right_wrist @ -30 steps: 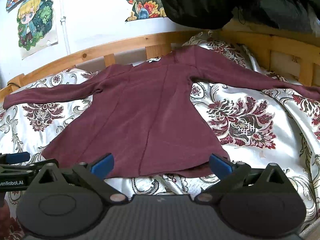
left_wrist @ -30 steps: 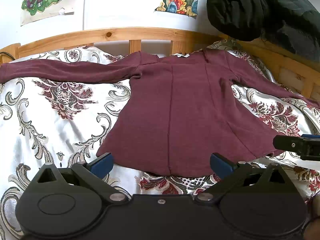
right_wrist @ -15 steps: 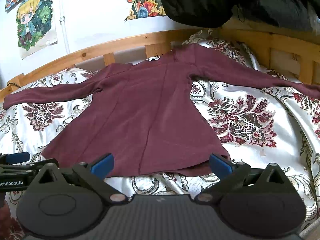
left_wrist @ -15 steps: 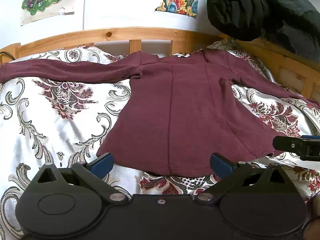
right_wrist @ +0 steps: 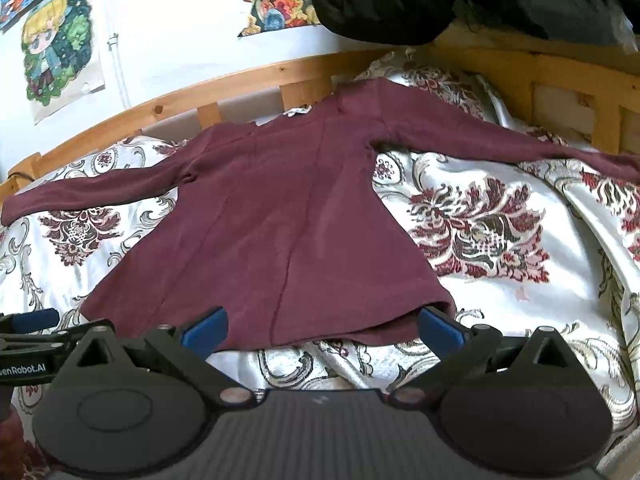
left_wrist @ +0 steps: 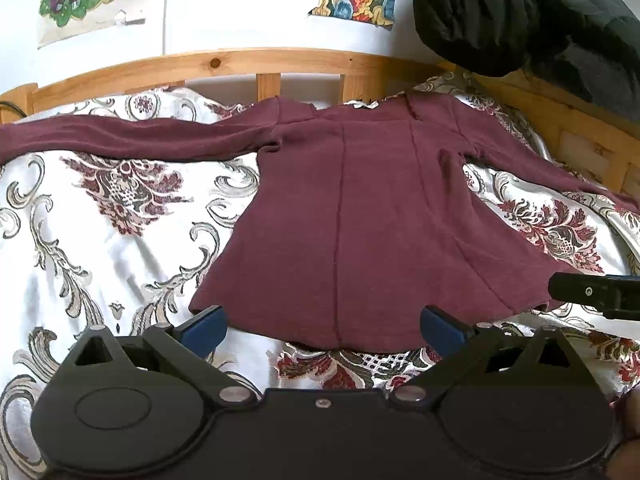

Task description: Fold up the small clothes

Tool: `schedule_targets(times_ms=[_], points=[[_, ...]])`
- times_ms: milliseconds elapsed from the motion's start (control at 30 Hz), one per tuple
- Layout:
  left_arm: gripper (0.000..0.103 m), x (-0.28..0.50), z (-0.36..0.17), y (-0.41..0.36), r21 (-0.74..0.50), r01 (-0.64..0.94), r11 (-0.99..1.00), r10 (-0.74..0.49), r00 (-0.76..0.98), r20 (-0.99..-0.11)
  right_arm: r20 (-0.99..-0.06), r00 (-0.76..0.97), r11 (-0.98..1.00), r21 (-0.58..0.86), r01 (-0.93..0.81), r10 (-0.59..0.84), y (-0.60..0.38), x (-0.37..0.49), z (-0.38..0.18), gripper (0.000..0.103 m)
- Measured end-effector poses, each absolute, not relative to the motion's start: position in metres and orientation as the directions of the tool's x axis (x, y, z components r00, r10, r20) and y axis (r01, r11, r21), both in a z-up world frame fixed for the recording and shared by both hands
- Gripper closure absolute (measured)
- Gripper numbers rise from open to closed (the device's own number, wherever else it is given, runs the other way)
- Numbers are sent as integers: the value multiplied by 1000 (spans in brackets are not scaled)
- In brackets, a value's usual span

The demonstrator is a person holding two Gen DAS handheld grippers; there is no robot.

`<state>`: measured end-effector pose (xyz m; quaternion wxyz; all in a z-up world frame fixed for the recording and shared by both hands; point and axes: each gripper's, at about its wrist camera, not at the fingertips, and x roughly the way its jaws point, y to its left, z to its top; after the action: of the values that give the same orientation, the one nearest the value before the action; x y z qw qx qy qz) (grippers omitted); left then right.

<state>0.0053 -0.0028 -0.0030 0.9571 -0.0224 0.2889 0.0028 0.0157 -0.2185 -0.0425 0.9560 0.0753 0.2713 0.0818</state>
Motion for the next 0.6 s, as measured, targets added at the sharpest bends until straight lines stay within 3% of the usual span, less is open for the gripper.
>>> schedule_targets(times_ms=[333, 600], points=[[1, 51, 19, 6, 28, 35, 999, -10, 782, -623, -478, 866, 955, 298, 2, 148, -261, 31, -30, 0], [1, 110, 74, 42, -187, -131, 974, -33, 729, -684, -311, 945, 974, 165, 155, -97, -334, 64, 11, 0]])
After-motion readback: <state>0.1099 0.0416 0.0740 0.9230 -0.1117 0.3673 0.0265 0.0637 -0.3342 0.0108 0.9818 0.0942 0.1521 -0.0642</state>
